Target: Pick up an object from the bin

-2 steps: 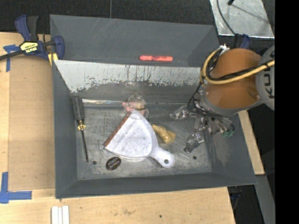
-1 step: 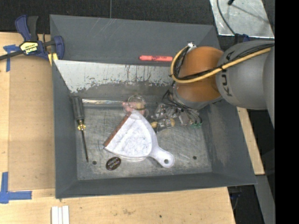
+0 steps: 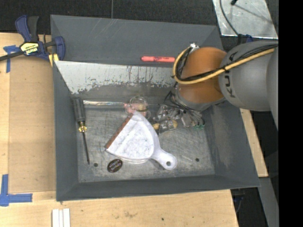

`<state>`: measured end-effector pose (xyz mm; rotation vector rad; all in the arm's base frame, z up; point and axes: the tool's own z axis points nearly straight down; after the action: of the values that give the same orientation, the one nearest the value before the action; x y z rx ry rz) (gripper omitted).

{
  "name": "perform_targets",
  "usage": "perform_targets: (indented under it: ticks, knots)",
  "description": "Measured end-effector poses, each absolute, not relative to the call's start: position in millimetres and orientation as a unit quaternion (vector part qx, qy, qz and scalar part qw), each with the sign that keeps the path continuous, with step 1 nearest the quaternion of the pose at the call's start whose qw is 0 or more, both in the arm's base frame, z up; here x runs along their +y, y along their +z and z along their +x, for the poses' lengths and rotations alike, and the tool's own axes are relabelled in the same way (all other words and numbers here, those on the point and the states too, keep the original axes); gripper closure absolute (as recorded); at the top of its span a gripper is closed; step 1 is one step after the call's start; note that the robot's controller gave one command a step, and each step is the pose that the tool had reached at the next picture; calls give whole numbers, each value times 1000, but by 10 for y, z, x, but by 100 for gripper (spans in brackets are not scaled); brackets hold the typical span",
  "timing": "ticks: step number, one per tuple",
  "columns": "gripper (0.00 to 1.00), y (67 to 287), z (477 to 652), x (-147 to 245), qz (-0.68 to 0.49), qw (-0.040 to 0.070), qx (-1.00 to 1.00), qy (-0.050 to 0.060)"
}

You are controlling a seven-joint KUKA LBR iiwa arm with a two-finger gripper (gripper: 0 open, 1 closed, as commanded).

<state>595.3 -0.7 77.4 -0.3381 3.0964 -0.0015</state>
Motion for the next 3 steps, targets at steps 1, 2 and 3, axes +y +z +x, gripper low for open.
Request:
perform_targets:
  ticks: [1, 2, 3]
  knots:
    - [100, 1225, 5931, -56, -129, -1, 992, 0]
    - [100, 1245, 5805, 262, -211, 7, 977, -2]
    - [100, 1524, 5710, 361, -316, -3, 949, 2]
